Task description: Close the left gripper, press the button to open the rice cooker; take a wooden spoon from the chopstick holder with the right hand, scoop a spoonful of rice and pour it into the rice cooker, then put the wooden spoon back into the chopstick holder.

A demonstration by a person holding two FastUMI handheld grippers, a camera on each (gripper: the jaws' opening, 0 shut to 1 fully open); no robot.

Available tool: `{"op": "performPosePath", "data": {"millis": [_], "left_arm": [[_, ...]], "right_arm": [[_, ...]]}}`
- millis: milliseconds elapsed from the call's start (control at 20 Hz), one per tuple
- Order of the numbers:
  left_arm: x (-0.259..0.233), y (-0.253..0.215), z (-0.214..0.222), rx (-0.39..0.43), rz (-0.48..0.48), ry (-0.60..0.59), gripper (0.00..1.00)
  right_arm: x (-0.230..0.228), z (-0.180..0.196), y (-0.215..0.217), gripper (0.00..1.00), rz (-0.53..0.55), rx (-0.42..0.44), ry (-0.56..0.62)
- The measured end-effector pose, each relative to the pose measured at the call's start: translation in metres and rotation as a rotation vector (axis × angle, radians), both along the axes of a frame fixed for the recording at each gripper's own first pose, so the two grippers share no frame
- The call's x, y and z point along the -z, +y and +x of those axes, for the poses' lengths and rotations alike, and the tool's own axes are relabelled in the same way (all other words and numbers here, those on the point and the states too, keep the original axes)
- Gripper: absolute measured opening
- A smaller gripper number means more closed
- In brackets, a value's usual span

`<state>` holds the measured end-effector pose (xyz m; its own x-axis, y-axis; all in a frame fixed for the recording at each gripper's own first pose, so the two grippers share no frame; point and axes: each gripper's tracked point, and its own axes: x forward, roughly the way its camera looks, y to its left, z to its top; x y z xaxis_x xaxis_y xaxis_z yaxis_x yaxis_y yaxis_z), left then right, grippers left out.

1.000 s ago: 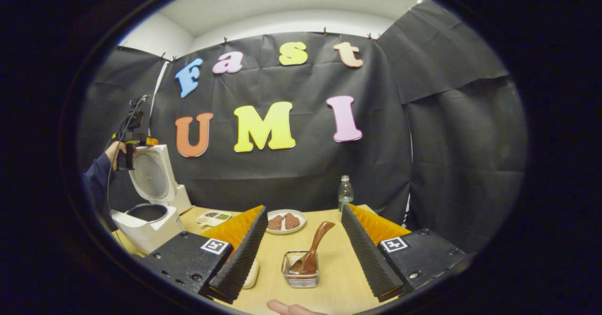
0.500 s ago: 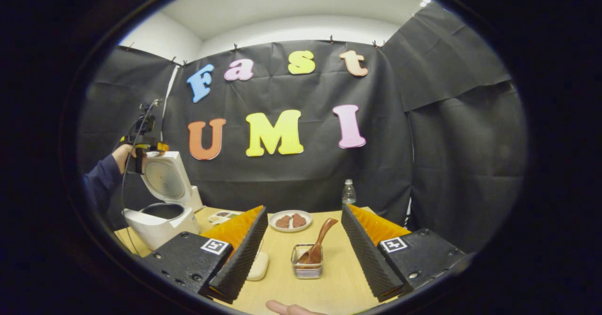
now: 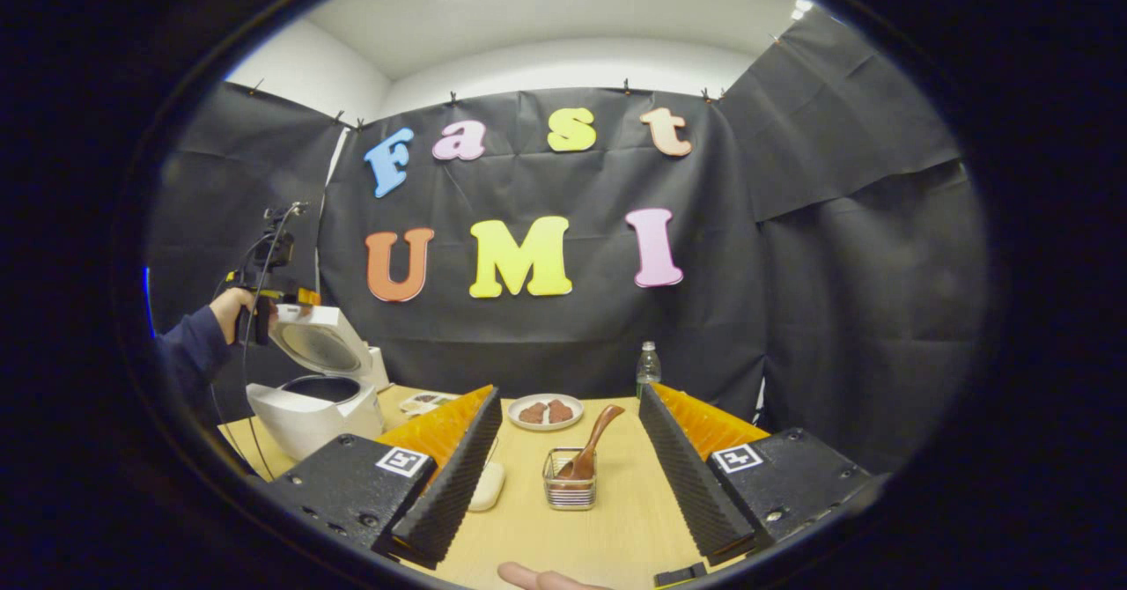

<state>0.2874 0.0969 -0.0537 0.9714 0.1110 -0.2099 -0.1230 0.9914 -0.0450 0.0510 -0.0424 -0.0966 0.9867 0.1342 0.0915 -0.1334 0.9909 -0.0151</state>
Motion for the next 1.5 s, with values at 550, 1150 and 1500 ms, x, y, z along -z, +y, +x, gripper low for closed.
{"op": "performPosePath", "data": {"millis": [550, 1150, 1500], "left_arm": [[0.07, -0.024, -0.053, 0.06, -0.031, 0.112, 0.96], [0.122, -0.033, -0.082, 0.073, -0.015, 0.235, 0.97], [0.131, -0.036, -0.092, 0.079, -0.012, 0.264, 0.98]], "right_arm": [[0.016, -0.029, 0.013, 1.0, -0.014, -0.016, 0.019], [-0.026, -0.056, 0.021, 0.96, -0.009, -0.012, 0.007], [-0.051, -0.055, 0.031, 1.0, 0.003, -0.006, -0.003]]}}
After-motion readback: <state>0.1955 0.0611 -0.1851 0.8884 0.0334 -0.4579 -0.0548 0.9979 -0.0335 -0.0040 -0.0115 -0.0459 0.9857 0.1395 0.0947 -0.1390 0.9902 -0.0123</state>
